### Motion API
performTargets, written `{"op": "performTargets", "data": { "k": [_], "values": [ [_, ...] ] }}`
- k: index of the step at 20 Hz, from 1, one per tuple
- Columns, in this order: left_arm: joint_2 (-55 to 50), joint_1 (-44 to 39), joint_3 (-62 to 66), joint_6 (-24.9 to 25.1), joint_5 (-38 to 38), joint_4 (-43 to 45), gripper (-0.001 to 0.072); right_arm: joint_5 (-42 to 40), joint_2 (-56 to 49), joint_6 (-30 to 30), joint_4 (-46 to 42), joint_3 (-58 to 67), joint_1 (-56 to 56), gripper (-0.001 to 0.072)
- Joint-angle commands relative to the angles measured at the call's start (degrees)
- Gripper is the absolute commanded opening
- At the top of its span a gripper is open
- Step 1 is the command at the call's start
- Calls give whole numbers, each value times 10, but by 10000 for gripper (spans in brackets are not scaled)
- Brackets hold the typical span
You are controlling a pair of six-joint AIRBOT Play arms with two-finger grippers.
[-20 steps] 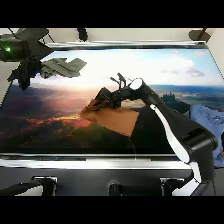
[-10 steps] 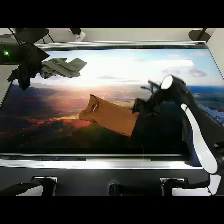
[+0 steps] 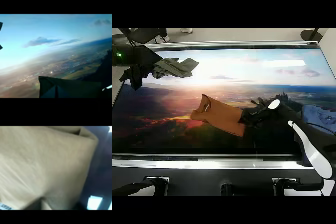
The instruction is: Fold the shirts.
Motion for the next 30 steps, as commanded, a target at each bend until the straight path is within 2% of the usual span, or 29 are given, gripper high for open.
{"op": "performTargets", "data": {
  "k": [1, 3, 5, 8, 11, 16, 18, 22, 26, 28, 30],
  "values": [
    [0, 0, 0, -2, -1, -1, 29, -41, -1, -10, 31, -7, 17, 55],
    [0, 0, 0, -2, -2, -1, 29, -38, 18, -65, 40, 23, 1, 48],
    [0, 0, 0, -1, -2, -1, 29, -14, 53, -71, 30, 73, -40, 48],
    [-1, 0, 0, 0, -2, -1, 30, 45, 100, -34, -16, 163, -141, 48],
    [-1, 1, 0, 0, -2, -1, 30, 160, 122, 8, -118, 257, -264, 47],
    [-1, 1, 0, 0, -2, -1, 30, 275, 153, 20, -194, 335, -428, 48],
    [-1, 1, 0, 0, -2, -1, 30, 283, 160, 25, -195, 344, -471, 48],
    [-1, 1, 0, 0, -2, -1, 30, 244, 173, 77, -184, 345, -527, 48],
    [-1, 1, 0, 12, -2, -1, 30, 254, 185, 107, -192, 362, -569, 48],
    [-1, 1, 0, 12, -2, -1, 30, 279, 187, 110, -192, 382, -592, 48],
    [-1, 1, 0, 14, -2, -1, 30, 345, 188, 109, -195, 392, -608, 48]
  ]
}}
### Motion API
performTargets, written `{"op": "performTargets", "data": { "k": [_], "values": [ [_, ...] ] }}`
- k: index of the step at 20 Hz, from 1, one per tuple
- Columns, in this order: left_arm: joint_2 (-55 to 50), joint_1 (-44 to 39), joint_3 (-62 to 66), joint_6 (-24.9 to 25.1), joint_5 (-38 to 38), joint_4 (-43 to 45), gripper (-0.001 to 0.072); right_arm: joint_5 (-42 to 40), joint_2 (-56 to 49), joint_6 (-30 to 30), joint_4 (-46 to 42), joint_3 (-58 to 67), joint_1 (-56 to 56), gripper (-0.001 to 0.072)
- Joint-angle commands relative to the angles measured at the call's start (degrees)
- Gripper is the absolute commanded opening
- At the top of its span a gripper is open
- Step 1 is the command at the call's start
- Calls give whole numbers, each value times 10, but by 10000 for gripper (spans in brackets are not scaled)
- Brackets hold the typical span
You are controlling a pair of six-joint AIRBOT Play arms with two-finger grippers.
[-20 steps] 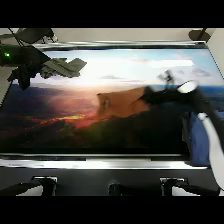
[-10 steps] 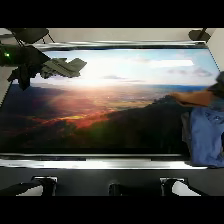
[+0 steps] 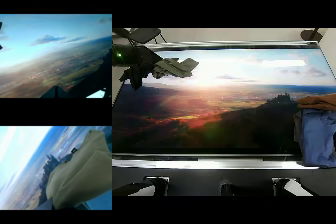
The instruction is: Fold the shirts.
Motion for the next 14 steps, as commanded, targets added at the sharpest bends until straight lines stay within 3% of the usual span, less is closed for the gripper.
{"op": "performTargets", "data": {
  "k": [1, 4, 7, 10, 14],
  "values": [
    [0, 0, 0, 6, 0, 0, 30, 109, 3, 10, -17, 16, -27, 48],
    [0, 0, 0, 6, 0, 0, 30, 197, 2, -12, -110, -22, -25, 48],
    [0, 0, 0, 6, -1, 0, 30, 220, 4, -28, -218, -123, -25, 48],
    [0, 0, 0, 6, -15, 0, 30, 178, 11, -44, -275, -228, -25, 48],
    [0, 0, 0, 6, -15, 0, 30, 98, 10, -51, -285, -302, -27, 48]
  ]
}}
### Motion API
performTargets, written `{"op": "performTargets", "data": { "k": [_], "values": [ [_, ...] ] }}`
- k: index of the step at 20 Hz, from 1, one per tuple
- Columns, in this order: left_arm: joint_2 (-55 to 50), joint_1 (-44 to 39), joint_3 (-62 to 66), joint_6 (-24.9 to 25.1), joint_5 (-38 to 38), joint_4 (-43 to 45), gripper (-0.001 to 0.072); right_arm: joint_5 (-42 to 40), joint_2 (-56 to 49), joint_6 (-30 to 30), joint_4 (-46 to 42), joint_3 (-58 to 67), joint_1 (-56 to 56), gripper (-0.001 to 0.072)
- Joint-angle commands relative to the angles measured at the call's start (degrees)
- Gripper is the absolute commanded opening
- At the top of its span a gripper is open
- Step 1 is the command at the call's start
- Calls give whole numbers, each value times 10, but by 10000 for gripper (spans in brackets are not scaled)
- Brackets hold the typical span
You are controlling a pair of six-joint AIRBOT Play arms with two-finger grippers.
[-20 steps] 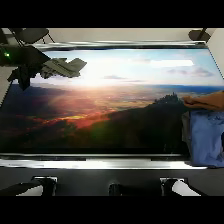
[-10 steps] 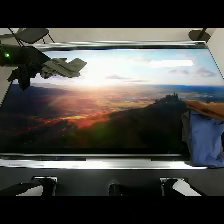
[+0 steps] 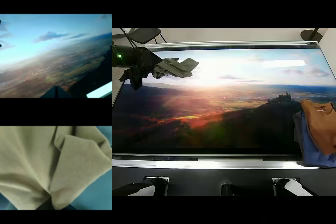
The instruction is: Fold the shirts.
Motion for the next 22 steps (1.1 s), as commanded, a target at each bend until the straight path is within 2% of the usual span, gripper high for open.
{"op": "performTargets", "data": {
  "k": [1, 7, 8, 9, 10, 13, 15, 16, 17, 19, 20, 21, 22],
  "values": [
    [0, 0, 0, 0, -3, 0, 30, -55, 1, -10, -37, -71, -2, 48],
    [0, 0, 0, 0, -3, 0, 30, -101, 1, -23, -68, -119, -2, 51],
    [0, 0, 0, 0, -3, 0, 30, -107, 1, -23, -68, -119, -2, 176],
    [0, 0, 0, 0, -3, 0, 30, -118, 1, -25, -67, -118, -2, 555],
    [0, 0, 0, 0, -2, 0, 30, -105, 1, -59, -70, -108, -1, 708],
    [0, 0, 0, 11, 30, 0, 30, -100, 1, -71, -89, 11, -1, 708],
    [0, -2, 6, 11, 59, 27, 28, -165, 1, -89, -56, 149, 18, 700],
    [0, -16, 14, 9, 62, 101, 27, -216, 1, -89, -47, 220, 44, 700],
    [0, -41, 19, -21, 70, 230, 26, -271, 2, -89, -39, 278, 78, 699],
    [-10, -94, 18, -110, 75, 473, 27, -370, 2, -66, -14, 350, 176, 697],
    [-20, -105, 18, -139, 70, 510, 29, -390, 2, -38, 6, 358, 236, 697],
    [-34, -108, 18, -153, 61, 502, 69, -375, -1, -4, 35, 357, 293, 696],
    [-50, -108, 16, -163, 44, 475, 311, -314, -13, 25, 71, 357, 355, 692]
  ]
}}
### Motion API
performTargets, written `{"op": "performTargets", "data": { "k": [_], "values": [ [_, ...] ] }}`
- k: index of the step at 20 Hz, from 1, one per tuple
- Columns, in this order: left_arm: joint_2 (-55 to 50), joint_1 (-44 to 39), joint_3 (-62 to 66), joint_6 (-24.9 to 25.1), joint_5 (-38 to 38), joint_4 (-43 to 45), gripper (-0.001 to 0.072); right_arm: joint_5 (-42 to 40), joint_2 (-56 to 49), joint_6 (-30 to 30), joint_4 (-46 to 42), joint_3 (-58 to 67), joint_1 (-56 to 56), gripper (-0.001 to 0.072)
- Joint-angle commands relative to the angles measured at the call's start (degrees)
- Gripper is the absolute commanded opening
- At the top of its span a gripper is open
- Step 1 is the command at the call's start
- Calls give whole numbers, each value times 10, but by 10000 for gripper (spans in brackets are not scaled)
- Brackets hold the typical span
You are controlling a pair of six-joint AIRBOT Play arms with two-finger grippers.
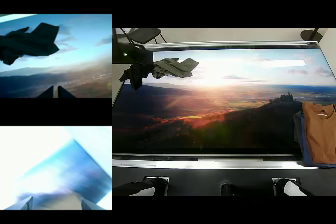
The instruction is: Fold the shirts.
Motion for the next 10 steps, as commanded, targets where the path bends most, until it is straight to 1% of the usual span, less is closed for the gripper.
{"op": "performTargets", "data": {
  "k": [1, 2, 3, 4, 5, 6, 7, 8, 9, 10],
  "values": [
    [-46, -24, -11, -89, -55, 83, 671, 63, -28, 74, 99, 46, 196, 684],
    [-67, -24, -28, -91, -123, 53, 720, 128, -51, 73, 100, 28, 257, 685],
    [-82, -24, -57, -89, -179, 26, 720, 183, -74, 74, 100, 4, 304, 687],
    [-83, -24, -112, -98, -191, -12, 720, 225, -98, 73, 119, -31, 341, 689],
    [-70, -27, -174, -113, -168, -57, 720, 244, -119, 66, 150, -73, 366, 685],
    [-40, -35, -245, -123, -113, -85, 720, 247, -130, 63, 169, -113, 381, 681],
    [-5, -45, -307, -156, -58, -84, 720, 242, -133, 64, 169, -149, 395, 681],
    [32, -51, -365, -177, -5, -78, 720, 222, -132, 65, 158, -179, 405, 682],
    [61, -54, -405, -193, 28, -64, 720, 208, -133, 77, 142, -195, 409, 685],
    [82, -54, -431, -196, 41, -55, 718, 201, -133, 93, 134, -204, 411, 686]
  ]
}}
